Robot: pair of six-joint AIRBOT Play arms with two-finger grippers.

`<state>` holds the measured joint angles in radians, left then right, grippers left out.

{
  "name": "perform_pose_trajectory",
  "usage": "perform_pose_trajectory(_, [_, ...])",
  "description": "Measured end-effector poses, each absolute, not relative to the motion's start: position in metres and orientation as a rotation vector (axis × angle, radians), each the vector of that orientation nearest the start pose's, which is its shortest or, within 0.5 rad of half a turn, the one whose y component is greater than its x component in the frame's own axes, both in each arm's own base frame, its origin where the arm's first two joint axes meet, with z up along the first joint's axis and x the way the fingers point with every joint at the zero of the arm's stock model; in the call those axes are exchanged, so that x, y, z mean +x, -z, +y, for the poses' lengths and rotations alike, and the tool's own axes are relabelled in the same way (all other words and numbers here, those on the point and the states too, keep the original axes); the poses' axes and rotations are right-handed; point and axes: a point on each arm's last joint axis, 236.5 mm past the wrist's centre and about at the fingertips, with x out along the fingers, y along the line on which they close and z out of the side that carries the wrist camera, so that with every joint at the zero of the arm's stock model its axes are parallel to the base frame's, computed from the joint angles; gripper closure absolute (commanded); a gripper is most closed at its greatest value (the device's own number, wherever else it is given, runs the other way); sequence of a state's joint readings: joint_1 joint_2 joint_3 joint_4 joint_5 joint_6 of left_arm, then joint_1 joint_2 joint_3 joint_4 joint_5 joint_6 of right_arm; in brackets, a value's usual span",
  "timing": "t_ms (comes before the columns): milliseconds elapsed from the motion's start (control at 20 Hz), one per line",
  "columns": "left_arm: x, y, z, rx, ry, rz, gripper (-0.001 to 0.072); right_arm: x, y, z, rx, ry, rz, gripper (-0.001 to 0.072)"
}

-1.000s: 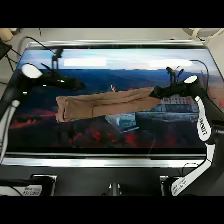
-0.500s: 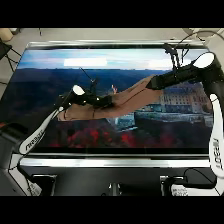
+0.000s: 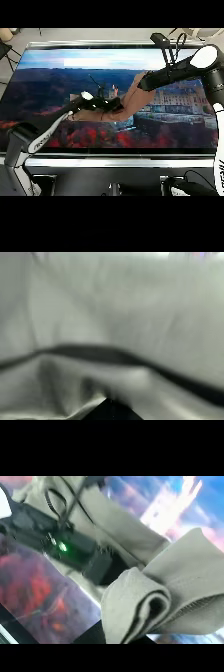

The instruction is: Fold the shirts.

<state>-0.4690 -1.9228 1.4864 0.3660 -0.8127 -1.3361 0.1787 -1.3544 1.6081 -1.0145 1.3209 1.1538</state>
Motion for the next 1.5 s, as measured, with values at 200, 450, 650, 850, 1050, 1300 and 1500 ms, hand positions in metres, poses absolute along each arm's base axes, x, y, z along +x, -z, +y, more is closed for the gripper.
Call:
perform_pose_trajectory(200, [0.485, -0.027, -0.29, -0.706, 0.69, 1.088, 0.0687, 0.416, -0.161, 0.239, 0.007, -0.844, 0.88, 0.0687])
perform_pose_trajectory(450, [0.505, -0.152, -0.107, -0.579, 0.439, 0.785, 0.0685, 0.432, -0.136, 0.346, 0.209, -0.977, 0.812, 0.0687])
perform_pose_trajectory(650, [0.468, -0.235, -0.025, -0.51, 0.305, 0.606, 0.0685, 0.435, -0.092, 0.425, 0.374, -0.99, 0.814, 0.0686])
perform_pose_trajectory(850, [0.43, -0.276, -0.015, -0.425, 0.29, 0.538, 0.0685, 0.434, -0.044, 0.472, 0.483, -0.933, 0.839, 0.0158])
perform_pose_trajectory(1050, [0.416, -0.281, -0.022, -0.373, 0.309, 0.536, 0.0685, 0.43, -0.031, 0.475, 0.494, -0.956, 0.871, 0.0098])
perform_pose_trajectory(1300, [0.412, -0.262, -0.021, -0.352, 0.306, 0.578, 0.0684, 0.438, -0.033, 0.377, 0.266, -0.982, 0.993, 0.0098])
perform_pose_trajectory(1500, [0.411, -0.245, -0.021, -0.358, 0.302, 0.615, 0.0684, 0.444, 0.013, 0.241, 0.093, -0.732, 1.251, 0.0096])
